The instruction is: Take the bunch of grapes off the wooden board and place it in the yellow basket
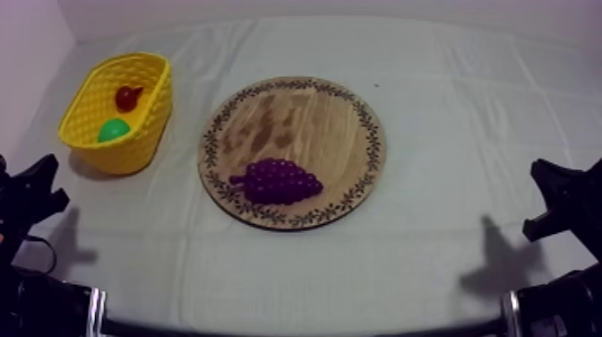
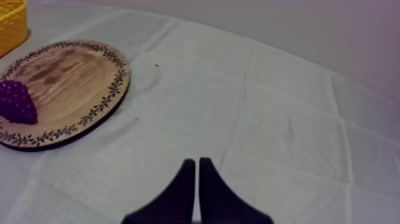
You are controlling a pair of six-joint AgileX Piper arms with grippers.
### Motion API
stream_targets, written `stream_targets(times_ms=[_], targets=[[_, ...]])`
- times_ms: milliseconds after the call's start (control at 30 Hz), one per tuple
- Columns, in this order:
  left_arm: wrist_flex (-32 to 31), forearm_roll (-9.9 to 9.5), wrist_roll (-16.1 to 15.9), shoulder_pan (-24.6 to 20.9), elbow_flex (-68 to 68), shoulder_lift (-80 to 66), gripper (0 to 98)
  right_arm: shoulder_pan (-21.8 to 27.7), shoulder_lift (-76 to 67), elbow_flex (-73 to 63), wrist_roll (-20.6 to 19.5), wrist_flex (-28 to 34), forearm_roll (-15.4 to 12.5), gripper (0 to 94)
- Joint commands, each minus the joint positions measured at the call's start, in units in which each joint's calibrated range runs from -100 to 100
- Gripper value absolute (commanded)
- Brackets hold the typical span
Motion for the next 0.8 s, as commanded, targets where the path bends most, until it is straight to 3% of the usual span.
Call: stream_targets(times_ms=[0, 767], targets=[[-0.1, -0.03, -0.8, 0.0, 0.0, 0.0, 0.0, 0.0, 0.0, 0.0, 0.0, 0.0, 0.0, 0.4], [2.6, -0.03, -5.9, 0.4, -0.6, 0.0, 0.0, 0.0, 0.0, 0.0, 0.0, 0.0, 0.0, 0.4]])
